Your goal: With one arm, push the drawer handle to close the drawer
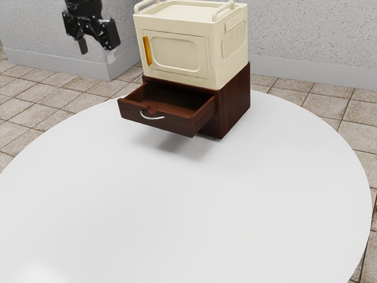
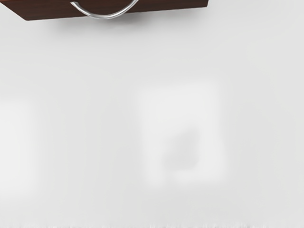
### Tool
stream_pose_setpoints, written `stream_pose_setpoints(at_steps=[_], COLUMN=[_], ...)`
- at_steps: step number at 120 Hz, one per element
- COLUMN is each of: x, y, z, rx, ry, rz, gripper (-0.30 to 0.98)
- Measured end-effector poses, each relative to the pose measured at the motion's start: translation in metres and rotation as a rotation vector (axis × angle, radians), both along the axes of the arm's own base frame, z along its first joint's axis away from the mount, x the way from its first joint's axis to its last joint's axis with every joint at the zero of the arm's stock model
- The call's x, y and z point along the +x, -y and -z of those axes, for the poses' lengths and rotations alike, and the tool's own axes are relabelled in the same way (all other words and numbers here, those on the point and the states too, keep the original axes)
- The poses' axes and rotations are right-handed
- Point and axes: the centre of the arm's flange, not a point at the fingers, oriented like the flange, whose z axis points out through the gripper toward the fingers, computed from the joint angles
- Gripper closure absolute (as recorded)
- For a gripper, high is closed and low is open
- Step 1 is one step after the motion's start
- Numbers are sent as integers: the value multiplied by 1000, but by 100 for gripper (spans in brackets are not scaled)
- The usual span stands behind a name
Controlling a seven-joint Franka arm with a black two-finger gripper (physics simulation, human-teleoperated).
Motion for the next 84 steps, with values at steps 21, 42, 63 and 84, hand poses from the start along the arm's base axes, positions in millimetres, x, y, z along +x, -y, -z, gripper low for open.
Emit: stream_pose_setpoints(at_steps=[21, 42, 63, 84], x=[-3, -34, -23, 20], y=[-4, -32, -49, -45], z=[7, 69, 151, 208], rx=[0, -34, 6, 4], ry=[-17, -110, -97, -35], rz=[-1, -44, -69, -77], gripper=[0, 2, 45, 67])
